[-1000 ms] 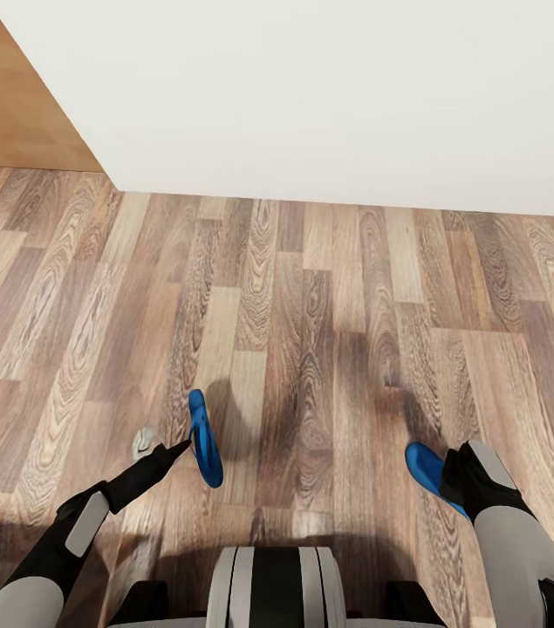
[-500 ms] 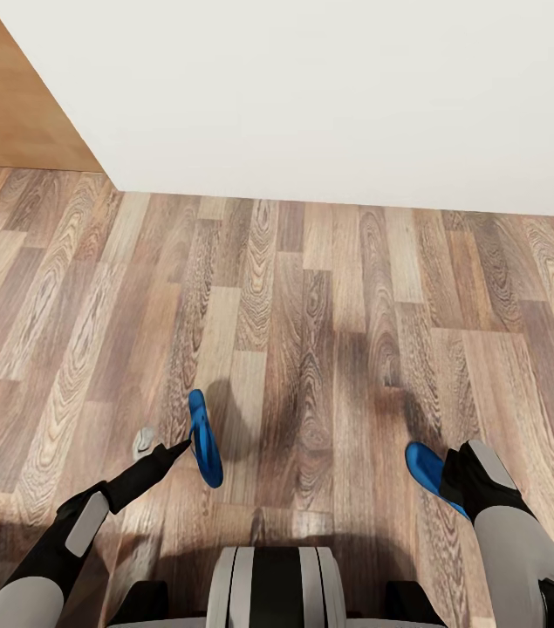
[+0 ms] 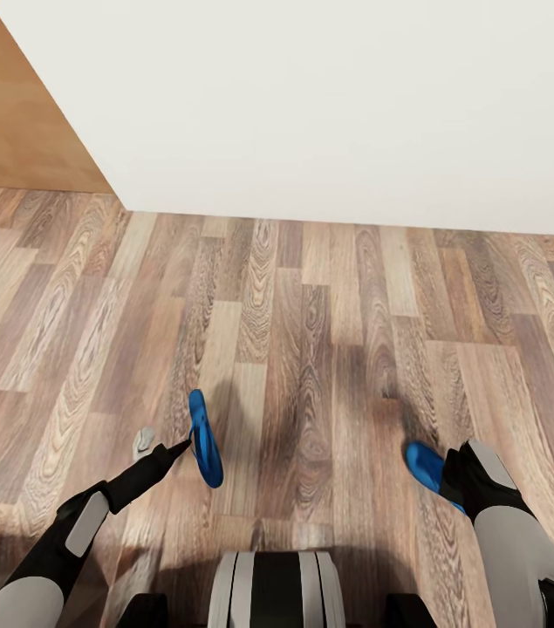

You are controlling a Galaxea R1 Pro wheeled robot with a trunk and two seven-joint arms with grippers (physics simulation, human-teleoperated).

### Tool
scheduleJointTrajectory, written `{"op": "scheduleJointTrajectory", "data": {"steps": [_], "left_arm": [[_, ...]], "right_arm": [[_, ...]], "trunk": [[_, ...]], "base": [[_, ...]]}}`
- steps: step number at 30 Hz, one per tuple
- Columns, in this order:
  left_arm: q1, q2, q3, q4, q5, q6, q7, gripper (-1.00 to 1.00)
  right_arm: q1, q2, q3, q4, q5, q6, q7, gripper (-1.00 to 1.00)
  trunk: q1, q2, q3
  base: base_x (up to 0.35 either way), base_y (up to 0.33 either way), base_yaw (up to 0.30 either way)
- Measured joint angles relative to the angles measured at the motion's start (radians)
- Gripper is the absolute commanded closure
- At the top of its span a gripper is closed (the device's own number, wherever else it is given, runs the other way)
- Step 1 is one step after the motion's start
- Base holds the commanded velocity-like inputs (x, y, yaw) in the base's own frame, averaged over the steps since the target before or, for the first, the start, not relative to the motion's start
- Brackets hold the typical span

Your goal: In the bedroom, move the book from the bed onto either nightstand, and place the two sandals side by side next to the bed.

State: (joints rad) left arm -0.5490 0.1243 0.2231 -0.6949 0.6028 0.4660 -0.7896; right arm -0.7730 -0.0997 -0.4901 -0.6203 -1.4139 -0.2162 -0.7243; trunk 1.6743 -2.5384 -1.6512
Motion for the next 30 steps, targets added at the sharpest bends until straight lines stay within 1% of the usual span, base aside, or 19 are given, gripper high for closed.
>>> {"op": "scheduleJointTrajectory", "data": {"steps": [16,19,20,22,25,26,28,30], "left_arm": [[0.000,0.000,-0.001,0.000,0.000,0.000,0.000,1.00],[0.000,0.000,-0.001,0.000,-0.001,0.000,0.009,1.00],[0.000,0.000,-0.002,0.000,-0.001,0.000,0.017,1.00],[0.000,0.000,-0.002,0.000,0.000,0.000,0.022,1.00],[0.000,0.000,-0.002,0.000,0.000,0.000,0.026,1.00],[0.000,0.000,-0.002,0.000,0.000,0.000,0.027,1.00],[0.000,0.000,-0.002,0.000,0.000,0.000,0.027,1.00],[0.000,0.000,-0.002,0.000,0.000,0.000,0.028,1.00]], "right_arm": [[0.000,0.000,0.001,-0.002,0.003,0.009,-0.004,1.00],[0.000,0.000,0.002,-0.008,0.006,0.012,-0.005,1.00],[0.000,0.000,0.004,-0.011,0.007,0.013,-0.006,1.00],[0.000,0.000,0.021,-0.014,0.008,0.014,-0.006,1.00],[0.000,0.000,0.145,-0.015,0.012,0.013,-0.002,1.00],[0.000,0.000,0.180,-0.015,0.015,0.013,-0.001,1.00],[0.000,0.000,0.234,-0.015,0.020,0.013,-0.001,1.00],[0.000,0.000,0.254,-0.016,0.024,0.013,-0.001,1.00]], "trunk": [[-0.007,0.004,0.062],[-0.009,0.004,0.074],[-0.009,0.005,0.077],[-0.010,0.005,0.085],[-0.011,0.006,0.097],[-0.012,0.006,0.101],[-0.013,0.007,0.108],[-0.013,0.007,0.116]], "base": [[0.000,0.000,0.000],[0.000,0.000,0.000],[0.000,0.000,0.000],[0.000,0.000,0.000],[0.000,0.000,0.000],[0.000,0.000,0.000],[0.000,0.000,0.000],[0.000,0.000,0.000]]}}
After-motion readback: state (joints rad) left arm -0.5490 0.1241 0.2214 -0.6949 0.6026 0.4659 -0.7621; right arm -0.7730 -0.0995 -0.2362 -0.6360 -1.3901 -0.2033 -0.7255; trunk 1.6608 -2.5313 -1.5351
